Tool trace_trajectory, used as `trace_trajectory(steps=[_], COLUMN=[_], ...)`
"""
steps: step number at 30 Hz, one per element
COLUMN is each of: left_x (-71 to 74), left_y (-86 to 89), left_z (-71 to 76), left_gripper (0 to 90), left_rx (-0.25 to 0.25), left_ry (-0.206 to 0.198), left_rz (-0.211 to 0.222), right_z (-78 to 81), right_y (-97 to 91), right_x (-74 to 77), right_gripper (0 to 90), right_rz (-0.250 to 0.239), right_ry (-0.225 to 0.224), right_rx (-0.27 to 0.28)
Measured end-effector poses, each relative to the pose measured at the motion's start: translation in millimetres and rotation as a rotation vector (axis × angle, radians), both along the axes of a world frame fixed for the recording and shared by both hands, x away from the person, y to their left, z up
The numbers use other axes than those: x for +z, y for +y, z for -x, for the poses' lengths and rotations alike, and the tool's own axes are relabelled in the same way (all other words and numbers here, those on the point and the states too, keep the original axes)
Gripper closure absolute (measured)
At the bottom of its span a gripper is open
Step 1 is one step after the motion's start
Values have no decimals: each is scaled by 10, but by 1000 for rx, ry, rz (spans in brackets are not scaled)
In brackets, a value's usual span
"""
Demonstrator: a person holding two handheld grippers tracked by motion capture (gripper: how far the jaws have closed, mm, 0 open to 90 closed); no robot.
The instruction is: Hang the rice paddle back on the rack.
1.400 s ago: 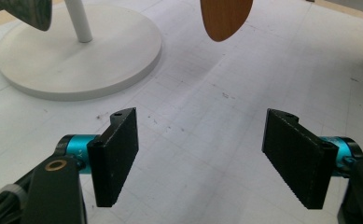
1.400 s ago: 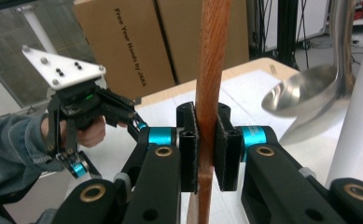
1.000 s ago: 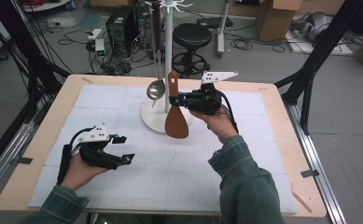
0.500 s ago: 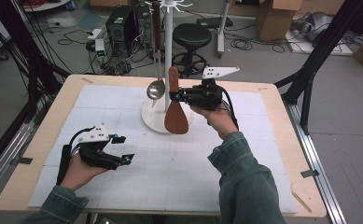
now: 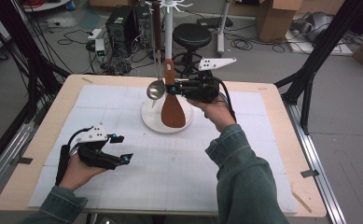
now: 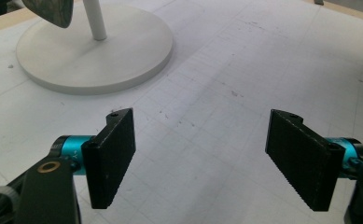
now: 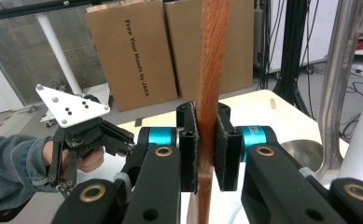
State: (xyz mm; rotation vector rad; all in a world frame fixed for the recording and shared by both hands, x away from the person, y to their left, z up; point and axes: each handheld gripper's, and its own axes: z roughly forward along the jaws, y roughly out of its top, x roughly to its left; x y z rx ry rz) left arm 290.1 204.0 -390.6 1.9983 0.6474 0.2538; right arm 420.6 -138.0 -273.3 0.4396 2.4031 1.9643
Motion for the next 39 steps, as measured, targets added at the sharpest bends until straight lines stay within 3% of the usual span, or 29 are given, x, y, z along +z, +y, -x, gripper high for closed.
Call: trace_trajectory(steps=[39], left_x=[-6], left_y=[128], left_z=[27], left_gripper=[230], left_rx=[20], left_ry=[1], left_rz=[12], right_z=[-204], right_y=[55], right_x=[285], right_gripper=[826], right_rz=[-7], right_ry=[-36], right_rx=[-16])
